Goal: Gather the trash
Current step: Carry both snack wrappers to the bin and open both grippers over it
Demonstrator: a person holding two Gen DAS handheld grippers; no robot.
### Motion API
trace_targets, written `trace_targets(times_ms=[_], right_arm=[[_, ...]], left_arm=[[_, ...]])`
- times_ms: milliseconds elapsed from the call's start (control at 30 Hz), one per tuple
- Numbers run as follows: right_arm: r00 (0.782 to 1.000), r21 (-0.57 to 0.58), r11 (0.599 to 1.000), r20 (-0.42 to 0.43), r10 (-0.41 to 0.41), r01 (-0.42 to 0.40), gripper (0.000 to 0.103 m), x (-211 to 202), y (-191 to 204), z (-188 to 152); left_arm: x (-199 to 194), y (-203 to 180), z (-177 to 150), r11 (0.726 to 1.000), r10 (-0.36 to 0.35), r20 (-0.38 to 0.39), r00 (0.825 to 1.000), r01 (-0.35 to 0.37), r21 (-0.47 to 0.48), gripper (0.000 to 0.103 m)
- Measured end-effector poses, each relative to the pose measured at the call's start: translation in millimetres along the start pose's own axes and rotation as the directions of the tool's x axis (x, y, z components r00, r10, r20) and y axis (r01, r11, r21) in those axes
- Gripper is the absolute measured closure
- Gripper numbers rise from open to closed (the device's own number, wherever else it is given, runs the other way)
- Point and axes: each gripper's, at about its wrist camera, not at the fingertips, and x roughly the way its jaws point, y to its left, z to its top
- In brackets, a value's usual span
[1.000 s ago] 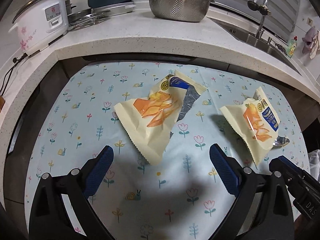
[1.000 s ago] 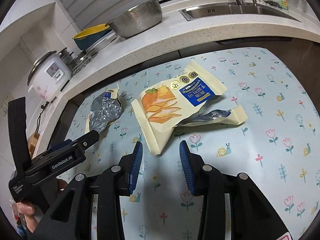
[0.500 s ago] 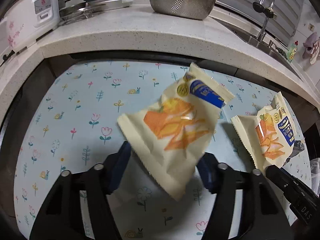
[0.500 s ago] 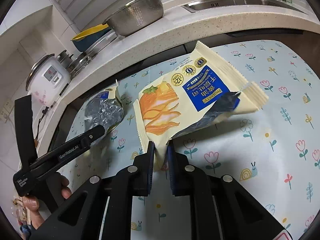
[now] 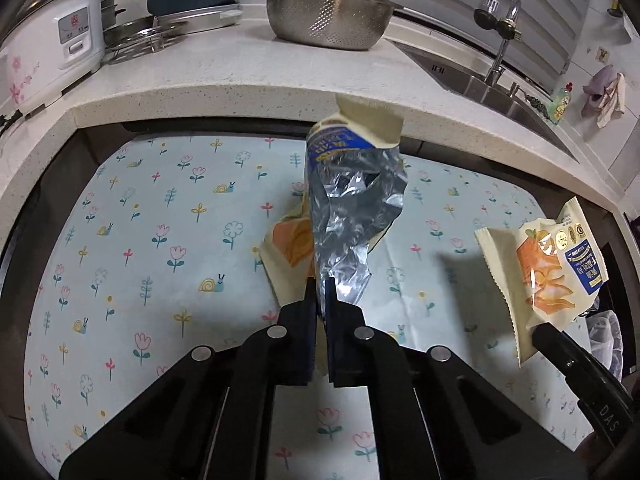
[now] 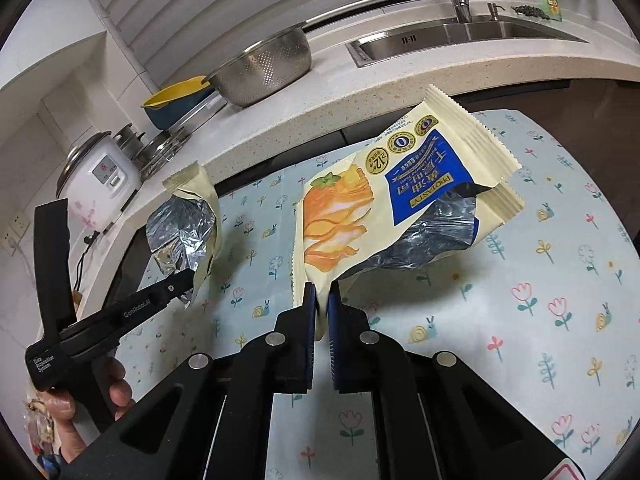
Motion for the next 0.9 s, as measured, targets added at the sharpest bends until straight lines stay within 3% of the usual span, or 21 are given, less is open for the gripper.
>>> trace_targets(times_ms=[500,900], right_arm=[[0.992,0.066,0.997,0.118,-0.046,0.039,0.096,-107.5,-44.2,-2.2],[0.969,0.173,0.981,0.212,-0.129,0.093,0.096,-199.1,-117.3,-17.0]], left_arm=[[-71.3,-107.1,-25.8,0.986,-0.134,0.036,0.990,0.130,0.101,0.100],[-109.2,-216.3,-54.4,0.947,-0.249,0.019,0.968,0.239,0.214,0.100]])
